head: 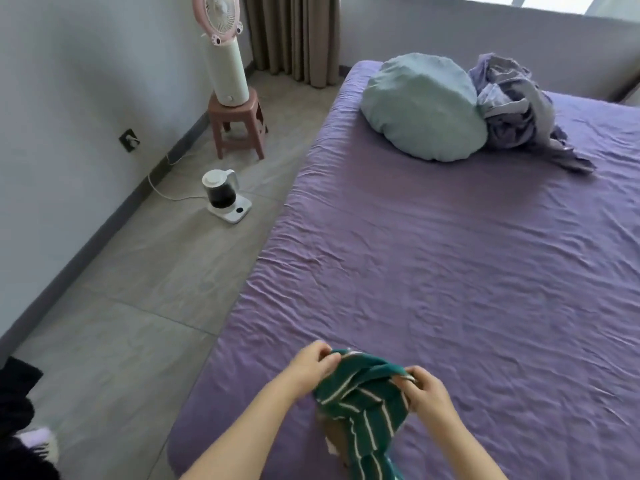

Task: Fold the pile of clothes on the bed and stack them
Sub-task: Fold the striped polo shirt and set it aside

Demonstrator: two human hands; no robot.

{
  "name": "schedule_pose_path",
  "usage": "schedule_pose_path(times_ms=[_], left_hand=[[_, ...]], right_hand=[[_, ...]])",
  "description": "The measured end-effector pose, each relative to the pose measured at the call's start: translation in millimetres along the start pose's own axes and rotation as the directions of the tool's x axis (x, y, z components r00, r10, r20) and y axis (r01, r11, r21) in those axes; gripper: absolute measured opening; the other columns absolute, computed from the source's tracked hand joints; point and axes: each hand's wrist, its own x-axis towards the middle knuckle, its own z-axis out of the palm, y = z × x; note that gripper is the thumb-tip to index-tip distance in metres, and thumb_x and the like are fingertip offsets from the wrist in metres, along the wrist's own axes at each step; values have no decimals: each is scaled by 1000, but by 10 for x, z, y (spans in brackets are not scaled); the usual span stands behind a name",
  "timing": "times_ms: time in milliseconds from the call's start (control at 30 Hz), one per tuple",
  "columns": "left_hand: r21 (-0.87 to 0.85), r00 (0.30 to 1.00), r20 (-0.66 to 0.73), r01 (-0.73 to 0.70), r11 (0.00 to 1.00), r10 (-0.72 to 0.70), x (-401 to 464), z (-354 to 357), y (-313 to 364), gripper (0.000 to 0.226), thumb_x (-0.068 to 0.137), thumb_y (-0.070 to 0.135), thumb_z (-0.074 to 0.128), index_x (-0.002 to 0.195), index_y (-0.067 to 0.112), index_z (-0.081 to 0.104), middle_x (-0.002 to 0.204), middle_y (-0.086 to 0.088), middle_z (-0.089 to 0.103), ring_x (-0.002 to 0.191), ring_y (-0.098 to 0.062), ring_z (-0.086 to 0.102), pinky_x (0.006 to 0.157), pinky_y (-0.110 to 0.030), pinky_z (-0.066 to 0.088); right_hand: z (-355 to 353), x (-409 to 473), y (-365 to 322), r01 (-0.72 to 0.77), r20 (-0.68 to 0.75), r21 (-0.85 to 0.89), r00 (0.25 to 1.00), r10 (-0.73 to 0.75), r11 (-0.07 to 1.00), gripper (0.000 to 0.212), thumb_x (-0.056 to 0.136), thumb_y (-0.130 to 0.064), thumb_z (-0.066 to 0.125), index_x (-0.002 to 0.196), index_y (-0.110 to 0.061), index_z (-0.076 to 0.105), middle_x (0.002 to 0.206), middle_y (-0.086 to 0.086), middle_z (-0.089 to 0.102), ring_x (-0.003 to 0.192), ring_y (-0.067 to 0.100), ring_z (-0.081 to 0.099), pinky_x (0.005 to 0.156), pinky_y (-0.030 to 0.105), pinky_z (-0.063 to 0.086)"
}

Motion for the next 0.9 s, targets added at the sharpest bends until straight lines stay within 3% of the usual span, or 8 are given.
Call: schedule_pose_path(times_ms=[67, 233, 433, 567, 667, 767, 833, 900], left_hand=[[-37, 995, -69, -78, 996, 75, 40, -160, 394, 16, 98, 30, 52, 94, 14, 50, 85, 0, 54, 80, -14, 50, 66, -24, 36], [-112, 935, -207, -314, 943, 287, -69, -365, 1484, 14, 97, 21, 55, 91, 10, 51, 80, -1, 54, 81, -16, 51, 65, -23, 36], [-224, 880, -236, -463, 858, 413, -485, -201, 2671, 18, 93, 26, 61, 86, 10, 60, 76, -1, 62, 68, -12, 57, 60, -20, 49], [-292, 868, -215, -495, 819, 448, -824, 129, 3425, 21, 93, 28, 62, 94, 7, 61, 86, -10, 65, 77, -21, 60, 77, -38, 54], [-313, 868, -209, -495, 810, 450, -1044, 490, 3904, 18, 94, 27, 60, 91, 10, 60, 82, -8, 63, 71, -19, 59, 67, -30, 51], [-372, 856, -142, -511, 775, 496, -1216, 795, 4265, 21, 96, 28, 57, 85, 10, 61, 74, -6, 60, 62, -15, 56, 58, -23, 48], [-475, 836, -74, -509, 717, 544, -1291, 934, 4397, 25, 96, 31, 56, 92, 7, 62, 77, -8, 63, 66, -18, 59, 66, -29, 52], [-555, 784, -57, -540, 633, 619, -1328, 1073, 4449, 31, 95, 34, 54, 101, 4, 62, 83, -8, 67, 70, -17, 64, 69, -28, 56]], right_hand=[[-254, -95, -227, 83, -16, 80, 997, -82, 993, 10, 86, -3, 65, 77, -3, 64, 56, -2, 58, 50, 4, 50, 46, 15, 37], [-974, -425, -746, 262, -85, 274, 965, -248, 925, 7, 87, -13, 67, 82, -7, 66, 66, 2, 67, 60, 11, 62, 51, 19, 46], [-1825, -759, -1116, 509, -205, 215, 858, -471, 834, 4, 86, -14, 67, 88, -11, 65, 67, -4, 69, 60, 7, 64, 51, 16, 47], [-2321, -968, -1303, 620, -226, 290, 784, -578, 729, 47, 73, -32, 72, 117, -26, 57, 96, -4, 70, 84, 13, 69, 65, 22, 54], [-2597, -1096, -1359, 686, -118, 138, 728, -676, 714, 78, 71, -31, 79, 137, -39, 38, 118, -20, 57, 102, 3, 63, 78, 22, 54], [-2961, -1160, -1345, 753, -241, -51, 628, -740, 656, 56, 83, -17, 72, 128, -38, 46, 109, -19, 60, 94, -12, 60, 74, 8, 48], [-3265, -1197, -1337, 770, -308, 32, 614, -726, 638, 36, 89, -11, 63, 114, -36, 56, 102, -12, 65, 87, -9, 63, 70, 8, 48], [-3541, -1204, -1319, 745, -314, 188, 663, -679, 640, 25, 92, -10, 58, 104, -31, 62, 97, -3, 70, 84, 7, 68, 70, 19, 54]])
